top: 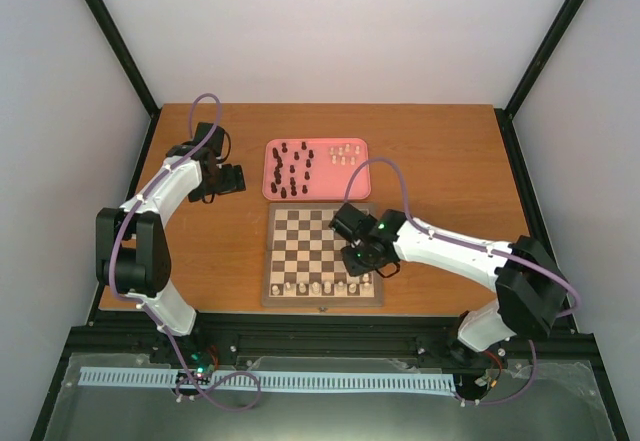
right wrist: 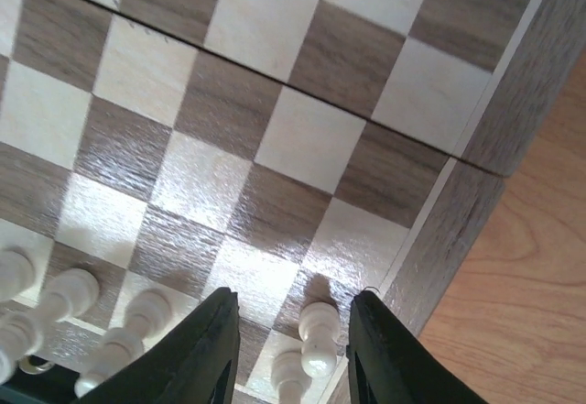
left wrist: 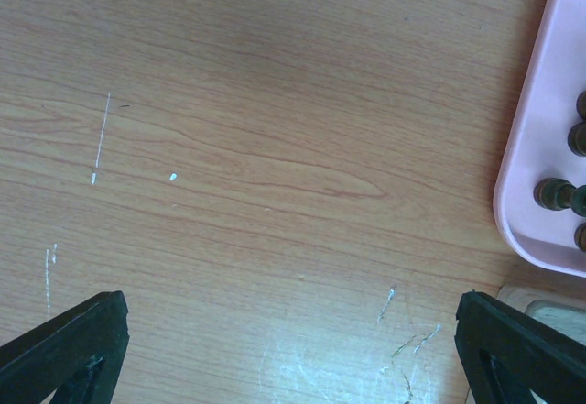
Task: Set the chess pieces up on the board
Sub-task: Place the chess piece on the chessboard, then pick up the chess piece from the storage box.
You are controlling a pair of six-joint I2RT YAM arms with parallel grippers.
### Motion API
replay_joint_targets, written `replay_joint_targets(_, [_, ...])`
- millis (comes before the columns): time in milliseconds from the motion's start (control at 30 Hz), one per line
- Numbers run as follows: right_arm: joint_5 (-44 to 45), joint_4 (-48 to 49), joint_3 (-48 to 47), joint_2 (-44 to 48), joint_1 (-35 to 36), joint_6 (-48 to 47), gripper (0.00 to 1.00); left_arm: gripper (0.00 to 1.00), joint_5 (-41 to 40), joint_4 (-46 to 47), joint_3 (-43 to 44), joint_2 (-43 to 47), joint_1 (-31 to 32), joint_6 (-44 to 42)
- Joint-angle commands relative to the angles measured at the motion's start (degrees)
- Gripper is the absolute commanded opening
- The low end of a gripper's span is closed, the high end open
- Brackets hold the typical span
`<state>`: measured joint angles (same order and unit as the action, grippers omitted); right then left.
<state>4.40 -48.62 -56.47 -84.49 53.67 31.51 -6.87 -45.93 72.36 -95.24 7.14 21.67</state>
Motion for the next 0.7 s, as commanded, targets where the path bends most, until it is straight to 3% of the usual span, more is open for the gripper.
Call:
replay_joint_targets(0, [2.00, -3.10, -6.06, -3.13, 0.26, -0.47, 0.35, 1.00, 0.19, 0.74, 0.85, 0.23, 0.24, 0.40])
replay_joint_targets(267, [-0.70, -5.35, -22.53, -14.31, -8.91, -2.77, 0.31, 1.00, 0.20, 0.49, 1.35, 0.44, 0.22, 0.25])
replay_joint_targets(400, [-0.83, -6.10, -32.44, -22.70, -13.82, -2.20, 0.35, 1.00, 1.07, 0.44, 1.62, 0.58, 0.16, 0.35])
replay_joint_targets(667, [1.96, -6.78, -50.46, -37.61, -18.38, -2.74, 0.31, 1.00, 2.05, 0.56, 1.14, 0.63, 0.18, 0.47])
